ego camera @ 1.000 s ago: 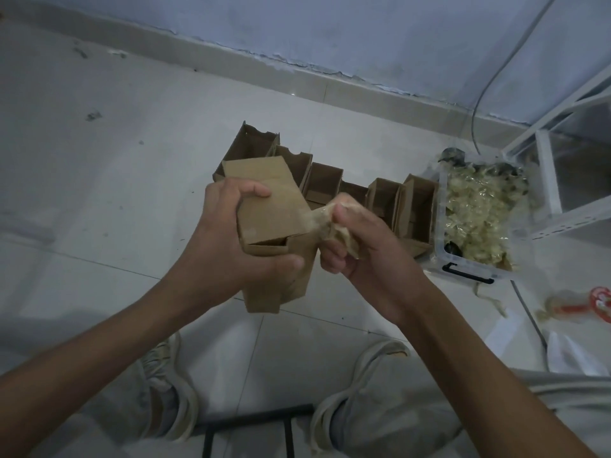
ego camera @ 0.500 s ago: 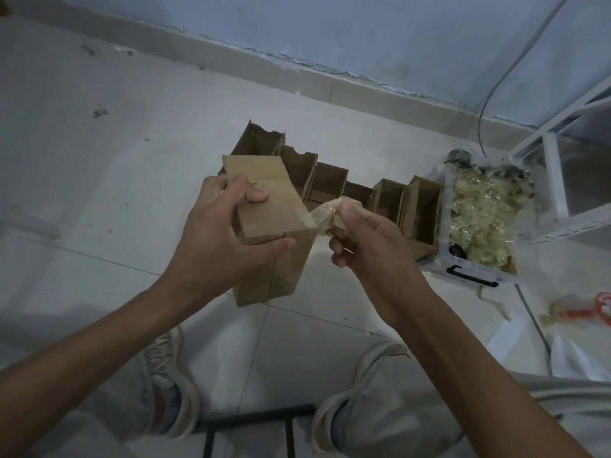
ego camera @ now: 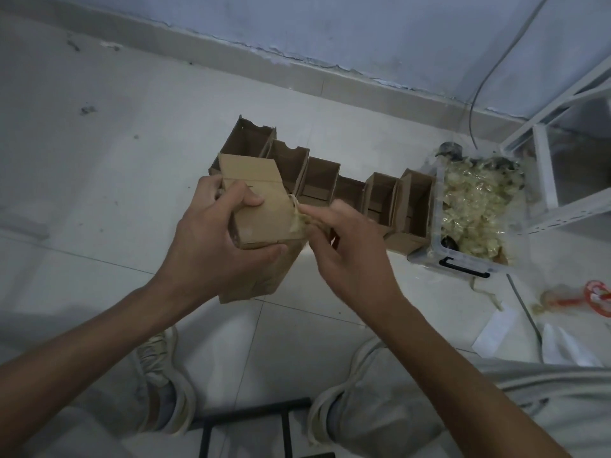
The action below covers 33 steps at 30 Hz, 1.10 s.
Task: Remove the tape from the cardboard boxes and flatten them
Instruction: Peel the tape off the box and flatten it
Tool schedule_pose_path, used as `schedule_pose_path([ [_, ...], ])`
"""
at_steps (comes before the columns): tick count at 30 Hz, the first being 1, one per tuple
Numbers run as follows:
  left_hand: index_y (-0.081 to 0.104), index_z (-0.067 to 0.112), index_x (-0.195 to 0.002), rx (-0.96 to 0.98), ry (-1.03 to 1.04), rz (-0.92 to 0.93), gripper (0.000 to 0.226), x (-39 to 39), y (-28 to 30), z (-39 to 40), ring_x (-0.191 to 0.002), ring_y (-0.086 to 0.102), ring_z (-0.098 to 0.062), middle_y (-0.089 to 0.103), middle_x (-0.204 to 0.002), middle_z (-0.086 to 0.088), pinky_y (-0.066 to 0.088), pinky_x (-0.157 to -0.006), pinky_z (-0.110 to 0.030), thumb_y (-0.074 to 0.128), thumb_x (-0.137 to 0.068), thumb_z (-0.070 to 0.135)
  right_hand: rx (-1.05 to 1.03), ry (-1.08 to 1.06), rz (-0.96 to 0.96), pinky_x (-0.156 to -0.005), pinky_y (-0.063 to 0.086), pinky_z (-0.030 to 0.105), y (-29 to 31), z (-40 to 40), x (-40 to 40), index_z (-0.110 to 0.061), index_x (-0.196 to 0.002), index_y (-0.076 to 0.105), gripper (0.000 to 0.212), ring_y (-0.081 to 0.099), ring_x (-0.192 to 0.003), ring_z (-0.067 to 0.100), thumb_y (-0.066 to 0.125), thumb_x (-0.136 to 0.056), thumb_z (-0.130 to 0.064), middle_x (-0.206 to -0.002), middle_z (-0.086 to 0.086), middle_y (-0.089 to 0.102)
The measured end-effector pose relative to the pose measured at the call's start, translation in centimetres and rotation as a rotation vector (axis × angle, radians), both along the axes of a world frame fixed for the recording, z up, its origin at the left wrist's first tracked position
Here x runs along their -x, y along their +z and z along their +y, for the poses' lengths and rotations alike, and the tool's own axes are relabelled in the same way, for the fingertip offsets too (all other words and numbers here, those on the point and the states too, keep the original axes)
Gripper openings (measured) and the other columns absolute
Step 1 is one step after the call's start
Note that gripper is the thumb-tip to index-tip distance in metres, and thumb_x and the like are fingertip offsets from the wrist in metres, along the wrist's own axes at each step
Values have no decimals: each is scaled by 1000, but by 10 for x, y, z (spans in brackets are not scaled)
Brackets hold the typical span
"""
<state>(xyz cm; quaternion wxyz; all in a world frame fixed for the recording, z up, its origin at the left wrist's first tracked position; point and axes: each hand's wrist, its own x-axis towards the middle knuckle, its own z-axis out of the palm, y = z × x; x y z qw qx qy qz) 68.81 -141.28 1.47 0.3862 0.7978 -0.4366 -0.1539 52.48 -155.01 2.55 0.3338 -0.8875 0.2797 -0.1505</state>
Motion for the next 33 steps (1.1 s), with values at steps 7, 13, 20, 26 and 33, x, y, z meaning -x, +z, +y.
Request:
schedule_pose_path([
  [7, 54, 35, -119, -34, -11, -19, 73, -3, -5, 0, -116, 44, -9, 41, -141, 1, 46, -80, -17, 74, -60, 72, -340, 212, 14, -70, 54, 33, 9, -21, 7, -35, -141, 59, 35, 61, -77, 11, 57, -107, -30, -88, -3, 62],
  [13, 53, 34, -119, -7, -61, 11, 71, -3, -2, 0, -120, 47, -14, 44, -141, 0, 49, -81, -18, 69, -62, 74, -311, 132, -51, -66, 54, 46, -1, -10, 5, -26, -117, 61, 24, 61, -75, 20, 65, -99, -41, -85, 1, 61],
  [20, 56, 31, -120, 26, -21, 20, 73, -3, -2, 1, -123, 46, -13, 45, -139, 0, 52, -87, -24, 71, -62, 73, -872, -119, -185, -52, 43, 19, -7, 1, 2, -5, -111, 66, 26, 52, -63, 8, 56, -107, -28, -83, 0, 62],
  [26, 58, 33, -116, 100, -19, 103, 65, -3, 4, -1, -123, 48, -3, 49, -134, 4, 50, -87, -18, 77, -64, 68, -1853, -177, -552, -42, 42, 14, -8, -1, 4, -7, -103, 57, 11, 49, -53, 6, 59, -101, -18, -81, 4, 49],
  [33, 58, 33, -115, 141, -70, 149, 59, -5, 13, -1, -121, 46, 10, 48, -135, 7, 45, -83, -4, 82, -69, 60, -1907, -145, -599, -39, 37, 14, -5, -4, 4, -8, -97, 54, 8, 48, -49, 5, 60, -96, -12, -78, 4, 49],
])
